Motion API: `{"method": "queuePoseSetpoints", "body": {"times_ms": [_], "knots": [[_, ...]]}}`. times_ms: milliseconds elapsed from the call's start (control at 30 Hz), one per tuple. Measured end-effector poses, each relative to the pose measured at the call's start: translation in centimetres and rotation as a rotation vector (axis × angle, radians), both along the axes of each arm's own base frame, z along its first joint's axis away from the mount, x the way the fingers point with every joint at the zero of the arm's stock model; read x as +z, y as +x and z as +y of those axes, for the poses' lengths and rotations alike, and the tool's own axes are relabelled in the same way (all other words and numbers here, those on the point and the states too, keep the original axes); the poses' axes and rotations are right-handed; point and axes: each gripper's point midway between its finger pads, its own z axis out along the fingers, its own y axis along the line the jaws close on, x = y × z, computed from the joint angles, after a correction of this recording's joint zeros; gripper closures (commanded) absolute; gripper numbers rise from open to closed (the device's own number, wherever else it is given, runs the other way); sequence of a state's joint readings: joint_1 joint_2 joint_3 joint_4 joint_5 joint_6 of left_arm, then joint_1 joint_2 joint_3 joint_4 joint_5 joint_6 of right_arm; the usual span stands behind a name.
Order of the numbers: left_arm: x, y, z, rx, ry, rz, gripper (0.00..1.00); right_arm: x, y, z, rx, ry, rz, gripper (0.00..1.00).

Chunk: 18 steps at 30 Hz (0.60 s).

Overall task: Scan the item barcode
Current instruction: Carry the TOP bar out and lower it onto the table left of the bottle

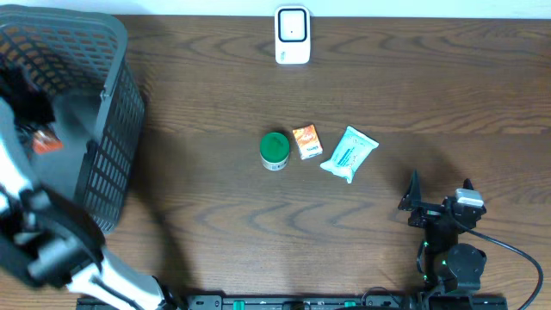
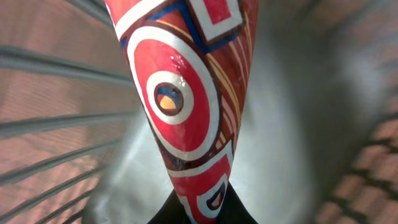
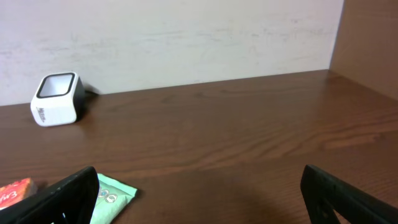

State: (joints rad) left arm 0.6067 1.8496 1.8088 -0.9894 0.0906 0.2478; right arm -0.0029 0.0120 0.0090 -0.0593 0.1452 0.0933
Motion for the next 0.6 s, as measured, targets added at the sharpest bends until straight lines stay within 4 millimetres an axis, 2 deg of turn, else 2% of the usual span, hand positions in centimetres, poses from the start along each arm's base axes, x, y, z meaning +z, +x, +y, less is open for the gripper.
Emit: {"method": "queuePoseSetpoints", "body": {"times_ms": [67,100,167,233,300,333,367,400,467,500,533,600], "knots": [[6.3,-0.3,-2.0,-0.003,0.031,-0.163,0.93,0.0,0.0,0.0,0.000,0.000,0.000,0.01],[8.6,-0.4,-3.5,-0.020,0.030,-0.226,0.93,0.0,0.0,0.0,0.000,0.000,0.000,0.01],[14.1,-0.3,-9.3,-0.127,0.003,-0.386,0.93,0.0,0.0,0.0,0.000,0.000,0.000,0.01],[17.2,-0.1,-15.7,-0.279,-0.030,-0.477,0.93,0.0,0.0,0.0,0.000,0.000,0.000,0.01],[18.7,0.0,-23.0,-0.465,-0.087,-0.522,0.93,0.0,0.0,0.0,0.000,0.000,0.000,0.01],[19.0,-0.2,-27.7,-0.591,-0.138,-0.528,0.92,0.0,0.0,0.0,0.000,0.000,0.000,0.01],[18.7,-0.3,-29.8,-0.644,-0.160,-0.518,0.93,0.0,0.0,0.0,0.000,0.000,0.000,0.01],[17.9,-0.5,-32.7,-0.711,-0.185,-0.492,0.93,0.0,0.0,0.0,0.001,0.000,0.000,0.01],[15.3,-0.5,-36.5,-0.780,-0.226,-0.413,0.93,0.0,0.0,0.0,0.000,0.000,0.000,0.01],[13.1,-0.2,-37.8,-0.792,-0.241,-0.353,0.93,0.0,0.0,0.0,0.000,0.000,0.000,0.01],[11.1,0.1,-38.4,-0.784,-0.244,-0.301,0.93,0.0,0.0,0.0,0.000,0.000,0.000,0.01],[5.7,1.2,-39.0,-0.751,-0.239,-0.174,0.93,0.0,0.0,0.0,0.000,0.000,0.000,0.01]]}}
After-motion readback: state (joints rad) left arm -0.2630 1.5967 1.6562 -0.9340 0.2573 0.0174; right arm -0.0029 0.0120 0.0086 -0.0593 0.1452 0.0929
